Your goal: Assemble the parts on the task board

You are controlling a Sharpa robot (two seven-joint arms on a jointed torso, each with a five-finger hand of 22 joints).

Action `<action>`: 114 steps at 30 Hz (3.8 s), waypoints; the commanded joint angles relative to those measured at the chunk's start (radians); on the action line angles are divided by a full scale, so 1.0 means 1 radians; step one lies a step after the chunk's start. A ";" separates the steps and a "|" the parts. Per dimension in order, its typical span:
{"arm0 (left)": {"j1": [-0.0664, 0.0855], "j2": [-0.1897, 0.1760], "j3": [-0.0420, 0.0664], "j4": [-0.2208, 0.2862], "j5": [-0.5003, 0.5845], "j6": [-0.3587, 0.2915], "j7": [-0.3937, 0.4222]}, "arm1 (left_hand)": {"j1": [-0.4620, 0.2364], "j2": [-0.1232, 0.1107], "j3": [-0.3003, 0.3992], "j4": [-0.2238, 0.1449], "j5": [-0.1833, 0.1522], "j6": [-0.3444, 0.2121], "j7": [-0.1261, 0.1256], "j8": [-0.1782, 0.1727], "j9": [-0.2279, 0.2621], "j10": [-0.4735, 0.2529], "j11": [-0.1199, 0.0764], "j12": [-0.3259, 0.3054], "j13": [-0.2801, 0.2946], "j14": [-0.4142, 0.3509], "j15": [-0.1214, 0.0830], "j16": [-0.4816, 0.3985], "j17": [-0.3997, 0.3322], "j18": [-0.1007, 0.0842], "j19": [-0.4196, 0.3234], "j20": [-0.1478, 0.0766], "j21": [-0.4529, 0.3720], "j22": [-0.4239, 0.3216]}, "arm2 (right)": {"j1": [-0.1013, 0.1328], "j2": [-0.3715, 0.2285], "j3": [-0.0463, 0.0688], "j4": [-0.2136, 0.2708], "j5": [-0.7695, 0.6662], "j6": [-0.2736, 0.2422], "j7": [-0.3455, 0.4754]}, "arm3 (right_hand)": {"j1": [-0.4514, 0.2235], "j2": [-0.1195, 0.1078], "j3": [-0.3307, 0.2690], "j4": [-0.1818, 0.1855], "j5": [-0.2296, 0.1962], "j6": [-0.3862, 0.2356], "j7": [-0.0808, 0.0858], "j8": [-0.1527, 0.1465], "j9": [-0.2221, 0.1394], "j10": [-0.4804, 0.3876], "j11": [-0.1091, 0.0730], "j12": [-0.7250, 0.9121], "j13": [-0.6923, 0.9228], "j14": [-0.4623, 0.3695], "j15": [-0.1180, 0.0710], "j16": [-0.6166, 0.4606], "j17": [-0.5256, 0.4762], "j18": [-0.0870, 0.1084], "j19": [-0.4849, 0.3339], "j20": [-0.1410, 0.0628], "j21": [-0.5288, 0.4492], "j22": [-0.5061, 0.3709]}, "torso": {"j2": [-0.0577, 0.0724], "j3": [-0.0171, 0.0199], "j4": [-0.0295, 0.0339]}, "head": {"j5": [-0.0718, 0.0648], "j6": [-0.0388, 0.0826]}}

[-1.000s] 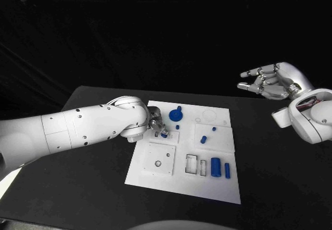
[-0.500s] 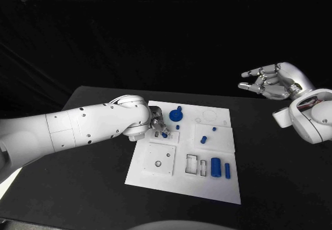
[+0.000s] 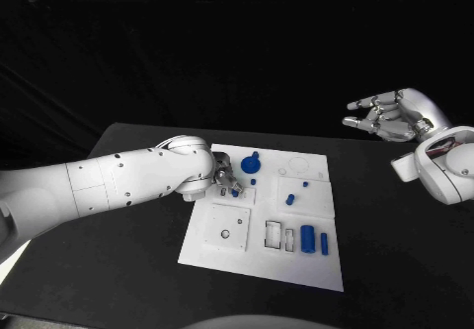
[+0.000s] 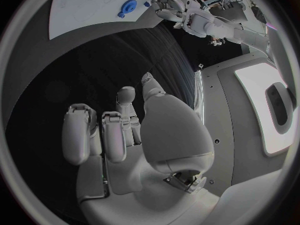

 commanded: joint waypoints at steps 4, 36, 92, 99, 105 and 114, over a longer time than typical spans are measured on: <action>-0.002 0.004 0.000 0.000 -0.020 0.025 0.005 | -0.028 0.003 -0.069 0.032 -0.003 0.009 0.003 0.001 0.000 -0.002 0.001 0.008 0.005 0.107 -0.006 0.003 0.263 -0.008 0.059 -0.009 0.001 0.112 | 0.000 -0.002 0.000 -0.001 0.003 -0.012 0.009 | 0.001 0.006 -0.009 0.002 0.007 -0.009 0.000 -0.001 0.000 -0.006 0.002 -0.004 -0.002 0.079 0.004 -0.007 0.168 0.003 -0.009 -0.001 -0.007 -0.003 | 0.001 0.0001 0.0000 | -0.002 -0.001; 0.044 -0.064 0.054 0.041 0.085 0.045 0.010 | 0.019 0.048 -0.574 0.168 -0.327 0.006 0.011 -0.021 -0.013 -0.021 0.009 -0.019 -0.019 0.107 -0.001 0.003 0.263 -0.004 0.054 -0.005 -0.014 0.099 | -0.001 0.015 0.000 -0.036 0.020 -0.008 0.016 | -0.018 0.014 -0.043 0.028 -0.061 -0.015 0.003 0.002 0.001 -0.006 0.006 -0.005 -0.006 0.077 0.008 -0.017 0.157 0.005 -0.014 0.002 -0.014 -0.013 | 0.001 0.0004 -0.0020 | -0.010 0.007; 0.108 0.197 0.025 -0.470 0.031 0.365 0.020 | 0.078 0.116 -0.505 0.163 -0.302 -0.029 0.045 -0.091 -0.094 -0.066 0.040 -0.060 -0.074 0.107 0.028 0.003 0.263 0.002 0.043 0.024 -0.037 0.073 | -0.012 0.046 -0.001 -0.059 0.016 0.016 0.021 | 0.009 0.034 -0.056 0.027 -0.004 -0.012 0.001 0.003 0.002 -0.019 0.004 -0.025 -0.022 0.076 0.006 -0.021 0.154 0.007 -0.016 0.001 -0.018 -0.020 | 0.007 -0.0048 -0.0025 | 0.011 0.022; 0.108 0.198 0.023 -0.470 0.032 0.379 0.020 | 0.095 0.122 -0.477 0.165 -0.300 -0.024 0.043 -0.089 -0.098 -0.066 0.038 -0.059 -0.074 0.107 0.026 0.003 0.263 0.002 0.043 0.022 -0.036 0.075 | -0.012 0.048 -0.001 -0.061 0.016 0.016 0.020 | 0.011 0.033 -0.058 0.026 -0.003 -0.012 0.001 0.003 0.002 -0.020 0.004 -0.026 -0.023 0.076 0.006 -0.021 0.153 0.007 -0.016 0.001 -0.019 -0.021 | 0.007 -0.0038 -0.0039 | 0.013 0.024; 0.108 0.199 0.023 -0.470 0.039 0.378 0.022 | 0.098 0.122 -0.469 0.164 -0.299 -0.023 0.042 -0.088 -0.100 -0.066 0.037 -0.059 -0.075 0.107 0.026 0.003 0.263 0.001 0.044 0.022 -0.035 0.077 | -0.012 0.050 -0.001 -0.062 0.016 0.017 0.020 | 0.017 0.029 -0.062 0.022 -0.005 -0.012 0.001 0.003 0.002 -0.020 0.004 -0.027 -0.024 0.076 0.006 -0.022 0.153 0.007 -0.016 0.001 -0.019 -0.020 | 0.007 -0.0037 -0.0025 | 0.013 0.023; 0.108 0.200 0.022 -0.471 0.046 0.369 0.024 | 0.105 0.122 -0.453 0.164 -0.298 -0.021 0.042 -0.087 -0.102 -0.065 0.037 -0.059 -0.075 0.107 0.025 0.003 0.263 0.001 0.044 0.021 -0.034 0.078 | -0.013 0.054 -0.001 -0.066 0.016 0.019 0.018 | 0.018 0.028 -0.062 0.021 -0.006 -0.012 0.001 0.003 0.002 -0.020 0.004 -0.026 -0.023 0.076 0.006 -0.022 0.153 0.007 -0.016 0.000 -0.019 -0.021 | 0.007 -0.0043 -0.0027 | 0.014 0.024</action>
